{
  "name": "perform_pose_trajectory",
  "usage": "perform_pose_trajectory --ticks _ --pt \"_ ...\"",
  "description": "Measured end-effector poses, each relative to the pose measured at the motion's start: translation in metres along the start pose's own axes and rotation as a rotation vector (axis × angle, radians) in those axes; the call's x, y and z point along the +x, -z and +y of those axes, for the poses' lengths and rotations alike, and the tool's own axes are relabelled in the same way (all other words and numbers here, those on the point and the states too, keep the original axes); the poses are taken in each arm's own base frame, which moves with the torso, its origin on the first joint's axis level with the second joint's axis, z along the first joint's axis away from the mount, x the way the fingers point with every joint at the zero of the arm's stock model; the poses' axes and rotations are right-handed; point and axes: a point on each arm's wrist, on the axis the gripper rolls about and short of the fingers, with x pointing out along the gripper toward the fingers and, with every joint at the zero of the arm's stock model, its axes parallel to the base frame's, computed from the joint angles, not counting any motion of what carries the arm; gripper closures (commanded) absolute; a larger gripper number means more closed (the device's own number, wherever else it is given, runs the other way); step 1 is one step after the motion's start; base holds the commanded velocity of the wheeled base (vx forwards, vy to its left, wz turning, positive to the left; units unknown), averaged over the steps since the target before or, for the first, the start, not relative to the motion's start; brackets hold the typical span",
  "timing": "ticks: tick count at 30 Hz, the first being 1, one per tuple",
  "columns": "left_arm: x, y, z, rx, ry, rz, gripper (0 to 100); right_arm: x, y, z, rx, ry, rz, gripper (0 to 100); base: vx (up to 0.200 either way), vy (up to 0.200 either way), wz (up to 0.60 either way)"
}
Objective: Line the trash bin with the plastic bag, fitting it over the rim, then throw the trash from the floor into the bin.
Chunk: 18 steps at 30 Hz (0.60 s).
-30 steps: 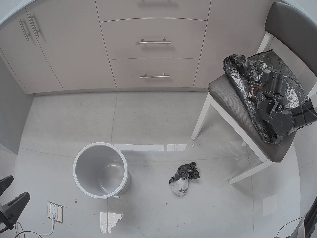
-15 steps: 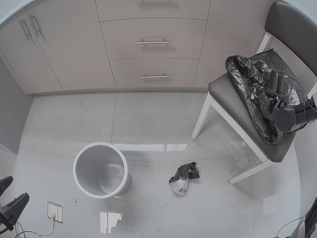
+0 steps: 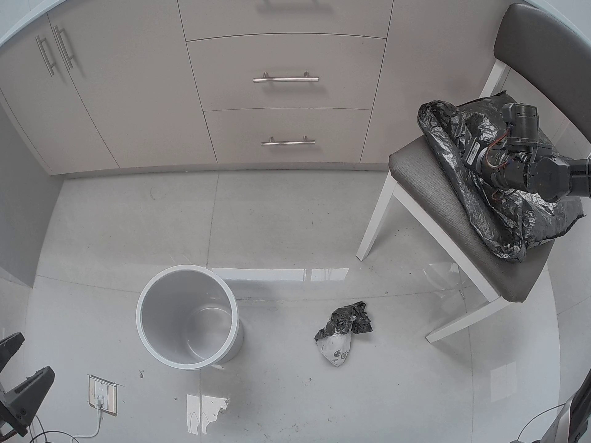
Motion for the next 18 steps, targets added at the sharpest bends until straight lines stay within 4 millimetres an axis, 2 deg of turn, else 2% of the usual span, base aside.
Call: perform_pose_trajectory --ticks 4,13,18 --pt "0.0 0.002 0.0 0.005 0.011 0.006 0 0.003 -0.009 -0.008 0.183 -0.083 0.062 100 0.0 0.0 0.0" --pt "0.001 0.011 0.002 0.083 0.02 0.023 0 0.016 -0.017 -0.034 0.478 -0.23 0.218 100 0.0 0.0 0.0" --pt "0.002 0.014 0.002 0.085 0.036 0.032 0 0.019 -0.017 -0.043 0.489 -0.385 0.232 100 0.0 0.0 0.0"
